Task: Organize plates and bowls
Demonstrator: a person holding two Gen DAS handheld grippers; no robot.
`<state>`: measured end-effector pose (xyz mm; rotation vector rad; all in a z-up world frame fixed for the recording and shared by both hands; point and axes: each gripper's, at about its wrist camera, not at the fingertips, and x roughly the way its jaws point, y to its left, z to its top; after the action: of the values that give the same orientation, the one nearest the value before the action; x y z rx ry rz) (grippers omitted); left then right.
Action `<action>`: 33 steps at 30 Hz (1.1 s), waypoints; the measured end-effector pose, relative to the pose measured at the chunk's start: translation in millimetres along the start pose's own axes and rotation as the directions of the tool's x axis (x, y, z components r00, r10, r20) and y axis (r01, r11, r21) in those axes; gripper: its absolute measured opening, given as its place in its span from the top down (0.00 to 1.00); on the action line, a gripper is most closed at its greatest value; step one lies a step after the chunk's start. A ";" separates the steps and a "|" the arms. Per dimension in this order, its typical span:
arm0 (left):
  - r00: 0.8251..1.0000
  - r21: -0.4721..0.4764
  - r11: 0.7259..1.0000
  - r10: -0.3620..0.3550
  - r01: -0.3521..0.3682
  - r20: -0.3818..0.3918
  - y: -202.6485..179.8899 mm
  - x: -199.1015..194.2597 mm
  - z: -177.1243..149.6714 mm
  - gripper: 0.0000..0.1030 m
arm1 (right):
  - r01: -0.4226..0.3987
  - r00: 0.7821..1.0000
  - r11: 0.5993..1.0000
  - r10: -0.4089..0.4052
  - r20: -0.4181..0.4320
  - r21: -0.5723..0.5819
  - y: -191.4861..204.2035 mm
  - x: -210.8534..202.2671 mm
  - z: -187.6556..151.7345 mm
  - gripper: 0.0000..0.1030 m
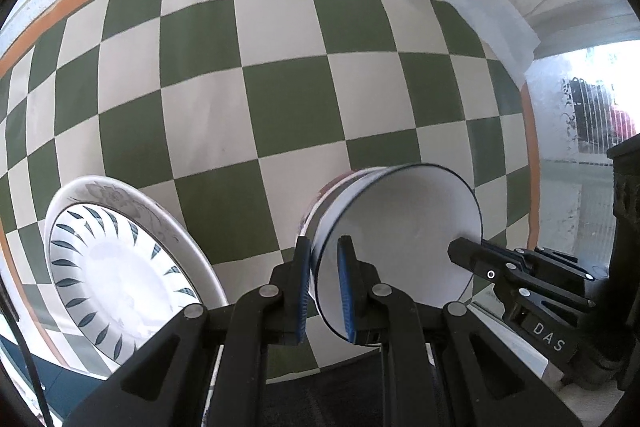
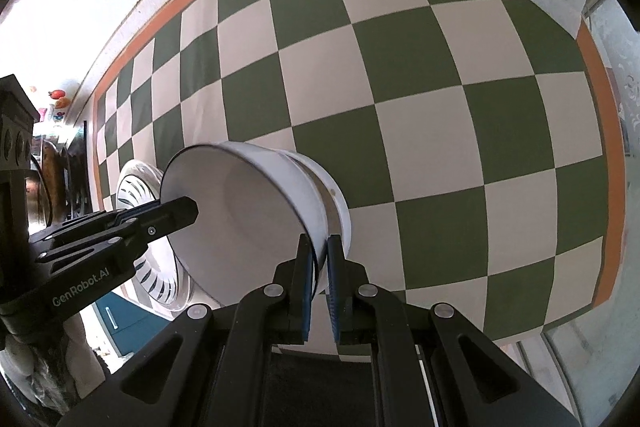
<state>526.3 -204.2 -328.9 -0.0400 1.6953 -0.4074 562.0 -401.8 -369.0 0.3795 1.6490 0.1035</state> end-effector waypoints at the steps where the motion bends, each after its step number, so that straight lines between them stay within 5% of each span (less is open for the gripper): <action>1: 1.000 0.001 1.000 0.003 -0.003 -0.002 -0.3 1.9 -0.1 0.89 | 0.003 1.000 1.000 -0.003 -0.002 0.001 -0.2 0.5 0.2 0.92; 21: 0.999 -0.040 0.999 -0.002 0.000 -0.032 7.2 16.5 0.5 0.89 | 0.002 0.997 1.000 -0.002 -0.079 0.006 -0.4 22.6 9.4 0.88; 29: 0.990 -0.052 0.998 -0.016 0.024 0.137 -2.3 -51.3 19.0 0.84 | -0.099 0.995 0.995 0.098 0.009 0.011 -4.6 -25.6 27.4 0.87; 33: 0.980 -0.066 0.996 -0.054 0.068 0.192 -10.9 -72.1 68.1 0.68 | -0.118 0.984 0.993 0.119 0.131 -0.011 -9.5 -64.1 61.1 0.52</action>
<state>602.1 -212.5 -264.5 -0.1791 1.5221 -0.3753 624.5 -439.7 -318.2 0.4721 1.4960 0.1671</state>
